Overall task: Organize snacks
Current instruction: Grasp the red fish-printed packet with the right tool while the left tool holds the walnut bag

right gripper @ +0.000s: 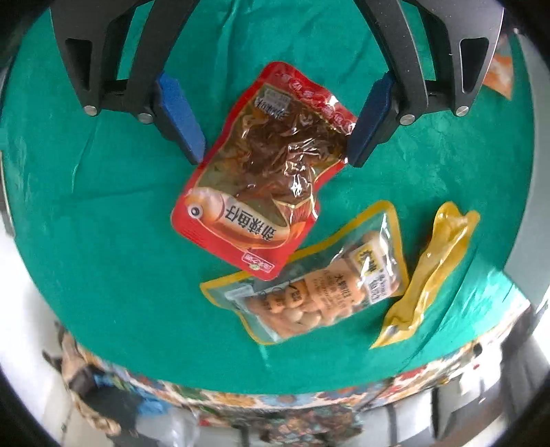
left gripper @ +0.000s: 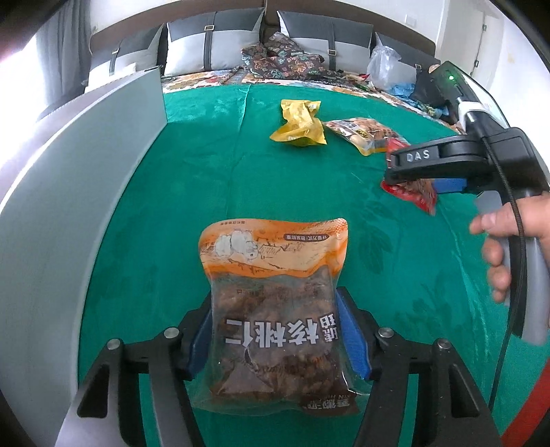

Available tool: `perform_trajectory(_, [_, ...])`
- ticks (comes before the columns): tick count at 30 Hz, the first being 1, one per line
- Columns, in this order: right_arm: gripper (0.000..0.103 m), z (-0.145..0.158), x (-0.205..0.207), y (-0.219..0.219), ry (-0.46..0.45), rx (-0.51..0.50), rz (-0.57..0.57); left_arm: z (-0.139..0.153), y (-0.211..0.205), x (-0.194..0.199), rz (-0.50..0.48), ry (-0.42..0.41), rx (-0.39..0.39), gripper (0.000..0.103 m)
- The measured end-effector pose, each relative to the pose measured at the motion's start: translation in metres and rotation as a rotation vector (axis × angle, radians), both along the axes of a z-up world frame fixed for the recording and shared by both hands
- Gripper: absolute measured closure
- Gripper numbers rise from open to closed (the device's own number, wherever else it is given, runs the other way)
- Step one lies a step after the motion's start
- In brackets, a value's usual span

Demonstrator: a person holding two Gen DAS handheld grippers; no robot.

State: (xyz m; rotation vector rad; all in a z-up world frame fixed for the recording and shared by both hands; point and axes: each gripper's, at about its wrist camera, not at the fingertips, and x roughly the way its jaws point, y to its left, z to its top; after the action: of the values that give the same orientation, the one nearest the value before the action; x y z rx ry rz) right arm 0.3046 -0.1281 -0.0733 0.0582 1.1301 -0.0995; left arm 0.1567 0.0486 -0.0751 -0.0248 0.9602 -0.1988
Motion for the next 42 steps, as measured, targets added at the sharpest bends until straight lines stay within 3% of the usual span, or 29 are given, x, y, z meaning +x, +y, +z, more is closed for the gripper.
perform_trajectory(1, [0.033, 0.002, -0.003, 0.001, 0.000, -0.001, 0.020, 0.001, 0.001, -0.002, 0.001, 0.000, -0.012, 0.040])
perform_trajectory(5, [0.058, 0.007, -0.019, -0.009, 0.020, 0.033, 0.080, 0.007, 0.004, -0.010, 0.019, -0.006, -0.060, 0.040])
perform_trajectory(14, [0.078, 0.024, -0.058, -0.074, -0.017, 0.268, 0.013, 0.041, 0.010, -0.023, 0.025, -0.044, -0.145, 0.040])
perform_trajectory(21, [0.082, 0.028, -0.083, -0.101, -0.034, 0.464, -0.047, 0.060, 0.012, -0.034, 0.025, -0.067, -0.194, 0.040])
perform_trajectory(24, [0.088, 0.028, -0.089, -0.111, -0.044, 0.562, -0.069, 0.067, 0.017, -0.039, 0.031, -0.072, -0.214, 0.040])
perform_trajectory(26, [0.097, 0.030, -0.094, -0.118, -0.052, 0.632, -0.078, 0.072, 0.022, -0.042, 0.040, -0.074, -0.231, 0.040])
perform_trajectory(30, [0.097, 0.028, -0.108, -0.138, -0.054, 0.718, -0.100, 0.081, 0.032, -0.047, 0.058, -0.096, -0.251, 0.040])
perform_trajectory(33, [0.090, 0.025, -0.110, -0.149, -0.042, 0.684, -0.130, 0.083, 0.038, -0.050, 0.073, -0.098, -0.269, 0.040])
perform_trajectory(35, [0.064, 0.022, -0.107, -0.148, -0.023, 0.653, -0.144, 0.082, 0.040, -0.050, 0.076, -0.093, -0.275, 0.040])
perform_trajectory(36, [0.059, 0.021, -0.103, -0.144, -0.011, 0.634, -0.139, 0.082, 0.041, -0.051, 0.076, -0.093, -0.276, 0.040])
perform_trajectory(40, [0.038, 0.014, -0.088, -0.117, 0.025, 0.454, -0.097, 0.083, 0.046, -0.058, 0.082, -0.099, -0.274, 0.040])
perform_trajectory(42, [0.036, 0.005, -0.080, -0.098, 0.071, 0.322, -0.051, 0.083, 0.048, -0.057, 0.090, -0.096, -0.271, 0.040])
